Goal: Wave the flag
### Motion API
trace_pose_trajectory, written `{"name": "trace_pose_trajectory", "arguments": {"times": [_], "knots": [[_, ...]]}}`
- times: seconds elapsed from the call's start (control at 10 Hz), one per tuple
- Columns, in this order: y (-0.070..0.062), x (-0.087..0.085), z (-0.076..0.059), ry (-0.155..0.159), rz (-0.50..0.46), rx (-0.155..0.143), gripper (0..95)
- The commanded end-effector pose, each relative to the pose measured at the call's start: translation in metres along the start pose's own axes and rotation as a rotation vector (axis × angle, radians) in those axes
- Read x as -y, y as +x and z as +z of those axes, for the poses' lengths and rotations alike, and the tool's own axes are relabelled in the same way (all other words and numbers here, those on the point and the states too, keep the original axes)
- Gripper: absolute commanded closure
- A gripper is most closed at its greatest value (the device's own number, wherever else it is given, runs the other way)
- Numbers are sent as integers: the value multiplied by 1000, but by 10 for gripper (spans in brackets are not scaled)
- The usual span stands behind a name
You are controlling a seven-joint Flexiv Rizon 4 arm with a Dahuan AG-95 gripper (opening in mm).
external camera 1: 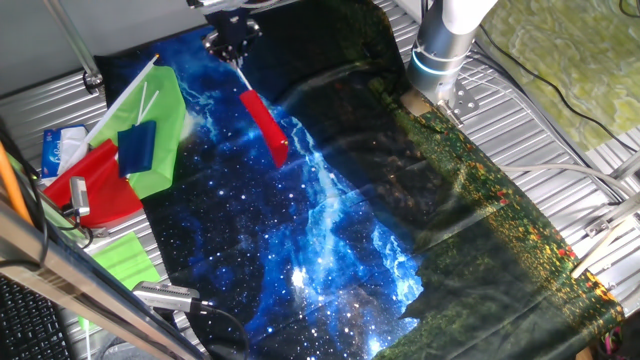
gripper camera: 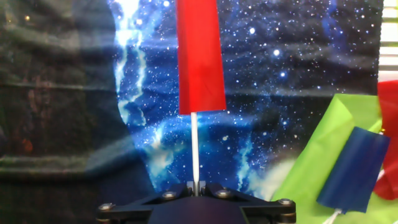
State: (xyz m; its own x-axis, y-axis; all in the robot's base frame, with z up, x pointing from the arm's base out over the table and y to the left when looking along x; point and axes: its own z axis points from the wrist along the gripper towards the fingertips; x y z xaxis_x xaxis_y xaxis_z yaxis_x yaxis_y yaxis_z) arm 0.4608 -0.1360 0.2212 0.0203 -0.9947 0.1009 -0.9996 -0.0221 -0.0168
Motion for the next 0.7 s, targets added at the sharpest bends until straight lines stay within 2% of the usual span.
{"name": "trace_pose_trajectory", "arguments": {"times": [0.1,0.3,0.5,0.7], "knots": [[1,2,1,-417,1015,14,950],[1,2,1,-436,1111,18,950],[1,2,0,-455,1255,10,950],[1,2,1,-510,1369,34,950]]}}
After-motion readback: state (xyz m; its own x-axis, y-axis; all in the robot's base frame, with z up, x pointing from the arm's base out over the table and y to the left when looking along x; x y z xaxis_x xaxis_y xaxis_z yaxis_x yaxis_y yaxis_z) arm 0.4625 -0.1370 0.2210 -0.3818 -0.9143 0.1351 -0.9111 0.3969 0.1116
